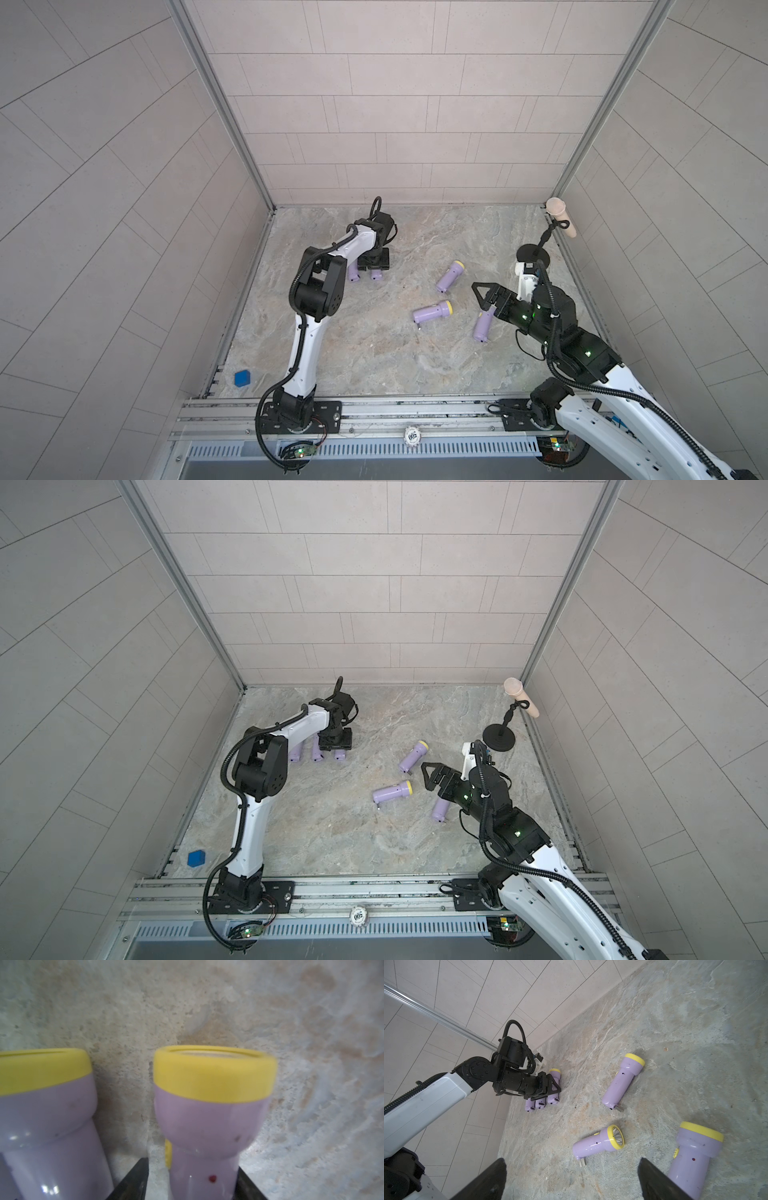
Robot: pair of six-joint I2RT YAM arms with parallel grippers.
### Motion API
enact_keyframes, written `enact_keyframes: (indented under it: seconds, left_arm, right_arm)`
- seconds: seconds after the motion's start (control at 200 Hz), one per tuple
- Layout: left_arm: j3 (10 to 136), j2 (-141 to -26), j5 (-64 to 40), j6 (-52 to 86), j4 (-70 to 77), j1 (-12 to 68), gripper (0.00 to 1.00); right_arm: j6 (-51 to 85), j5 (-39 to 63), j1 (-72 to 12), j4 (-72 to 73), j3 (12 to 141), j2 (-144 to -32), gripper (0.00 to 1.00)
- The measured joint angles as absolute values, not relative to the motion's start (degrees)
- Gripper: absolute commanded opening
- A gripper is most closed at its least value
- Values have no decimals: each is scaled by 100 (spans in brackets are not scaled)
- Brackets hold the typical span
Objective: Close the plug at the bottom of the flashlight
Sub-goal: Place the flashlight at the center of the board.
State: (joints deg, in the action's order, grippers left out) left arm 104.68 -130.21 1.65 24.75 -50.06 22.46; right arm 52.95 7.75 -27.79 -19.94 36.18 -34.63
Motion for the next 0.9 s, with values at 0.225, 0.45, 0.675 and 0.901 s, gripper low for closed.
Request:
enact_keyframes:
  seconds: [0.225, 0.45, 0.675, 0.901]
  left_arm:
    - [10536, -13021, 191, 2480, -5059, 2257, 68]
    - [10733, -12973, 292, 2480, -5124, 2344, 70]
    - [10871, -12693, 469, 2451, -5179, 2405, 80]
    - [10873, -12053, 646, 2410, -5221, 2530, 96]
  right_arm:
    - [5297, 775, -2779, -1994, 3618, -3459, 100]
    - [5297, 775, -2779, -1994, 3618, -3444, 100]
    - [5297, 775, -2779, -1999, 3616, -3395, 100]
    - [5297, 766, -2779, -2001, 3616, -3328, 100]
